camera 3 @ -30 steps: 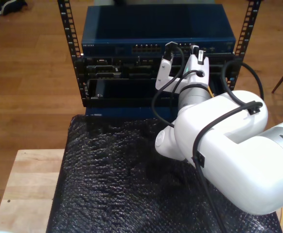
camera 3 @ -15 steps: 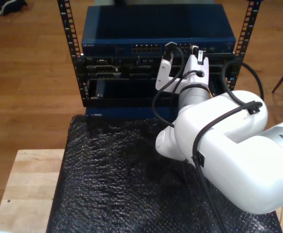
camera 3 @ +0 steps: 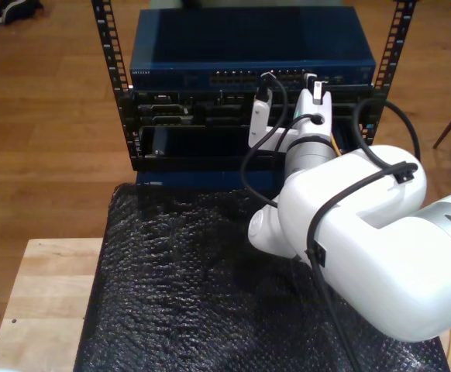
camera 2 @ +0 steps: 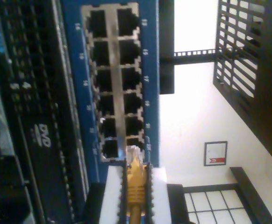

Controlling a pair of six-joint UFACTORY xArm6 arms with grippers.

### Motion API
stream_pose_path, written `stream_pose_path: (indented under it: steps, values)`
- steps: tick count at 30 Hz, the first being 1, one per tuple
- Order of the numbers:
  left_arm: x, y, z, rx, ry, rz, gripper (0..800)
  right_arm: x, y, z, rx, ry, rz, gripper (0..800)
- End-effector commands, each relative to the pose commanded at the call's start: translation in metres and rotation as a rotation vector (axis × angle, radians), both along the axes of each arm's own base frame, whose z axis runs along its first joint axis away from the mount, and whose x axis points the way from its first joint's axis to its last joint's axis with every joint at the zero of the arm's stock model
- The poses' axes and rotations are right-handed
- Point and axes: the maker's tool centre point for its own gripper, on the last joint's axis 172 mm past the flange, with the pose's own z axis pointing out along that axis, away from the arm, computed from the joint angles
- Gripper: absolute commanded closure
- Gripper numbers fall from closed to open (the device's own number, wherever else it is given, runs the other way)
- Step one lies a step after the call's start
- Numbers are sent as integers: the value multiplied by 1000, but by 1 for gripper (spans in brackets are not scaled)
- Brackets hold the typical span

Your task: Grab the cable and plug it in

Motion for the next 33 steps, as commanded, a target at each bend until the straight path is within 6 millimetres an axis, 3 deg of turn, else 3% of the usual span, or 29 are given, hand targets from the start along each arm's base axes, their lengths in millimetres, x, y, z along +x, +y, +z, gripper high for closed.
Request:
stream_pose_path:
  steps: [13,33]
  values:
    - [0,0,0,0,0,0,0,3,4,8,9,-16,4,800]
    - [0,0,0,0,0,0,0,5,4,1,6,-10,4,800]
